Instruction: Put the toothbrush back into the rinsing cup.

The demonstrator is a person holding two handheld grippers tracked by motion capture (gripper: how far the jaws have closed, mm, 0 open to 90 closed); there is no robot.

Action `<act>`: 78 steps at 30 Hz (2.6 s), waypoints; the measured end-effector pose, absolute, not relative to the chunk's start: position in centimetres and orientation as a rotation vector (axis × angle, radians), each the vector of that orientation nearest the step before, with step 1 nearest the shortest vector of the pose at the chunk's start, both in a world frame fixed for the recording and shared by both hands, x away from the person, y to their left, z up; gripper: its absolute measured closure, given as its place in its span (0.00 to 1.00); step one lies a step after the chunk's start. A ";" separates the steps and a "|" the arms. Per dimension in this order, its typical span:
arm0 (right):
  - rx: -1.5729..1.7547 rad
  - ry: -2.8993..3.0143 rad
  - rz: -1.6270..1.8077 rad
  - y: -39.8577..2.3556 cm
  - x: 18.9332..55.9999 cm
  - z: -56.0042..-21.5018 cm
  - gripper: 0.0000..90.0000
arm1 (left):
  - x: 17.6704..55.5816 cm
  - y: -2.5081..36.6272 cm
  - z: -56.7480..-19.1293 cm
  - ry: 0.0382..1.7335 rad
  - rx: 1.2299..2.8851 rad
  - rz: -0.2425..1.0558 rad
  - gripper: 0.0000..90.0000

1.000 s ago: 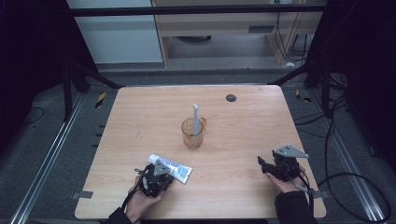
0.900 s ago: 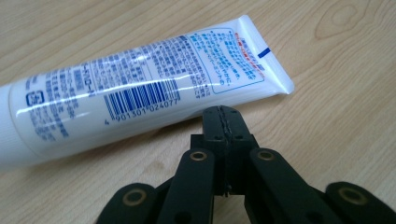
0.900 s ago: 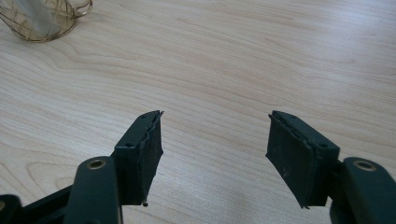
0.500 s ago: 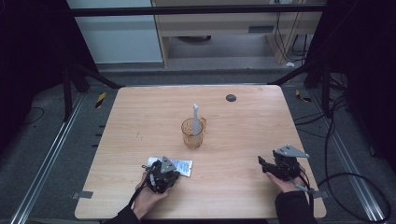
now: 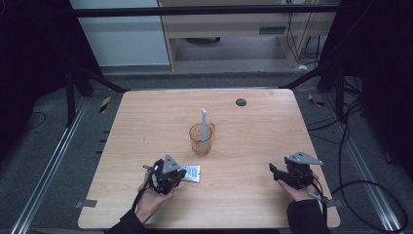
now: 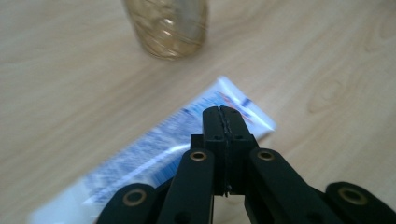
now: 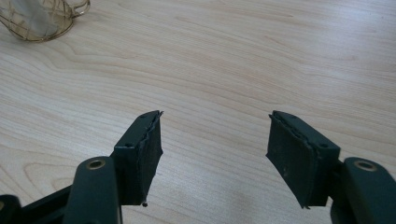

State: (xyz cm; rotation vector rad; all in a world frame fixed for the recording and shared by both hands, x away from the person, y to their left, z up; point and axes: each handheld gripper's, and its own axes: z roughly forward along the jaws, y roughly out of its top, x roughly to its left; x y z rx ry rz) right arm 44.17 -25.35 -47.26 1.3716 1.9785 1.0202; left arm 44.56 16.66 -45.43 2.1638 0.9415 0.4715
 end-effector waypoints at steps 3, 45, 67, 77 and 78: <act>1.378 1.979 1.019 -25.4 44.2 -47.3 0.39 | 46.3 18.2 -44.8 0.991 2.154 0.522 1.00; 1.376 1.999 1.004 -25.3 44.3 -47.7 0.40 | 46.8 21.4 -46.3 1.053 2.294 0.454 1.00; 1.387 1.997 1.003 -25.5 44.4 -47.7 0.39 | 45.5 21.9 -46.2 1.088 2.262 0.416 1.00; 1.389 1.994 1.005 -25.4 44.4 -47.5 0.39 | 45.9 22.4 -44.4 1.096 2.214 0.443 0.85; 1.391 1.992 1.003 -25.4 44.4 -47.5 0.39 | 45.9 22.4 -44.3 1.095 2.208 0.447 0.83</act>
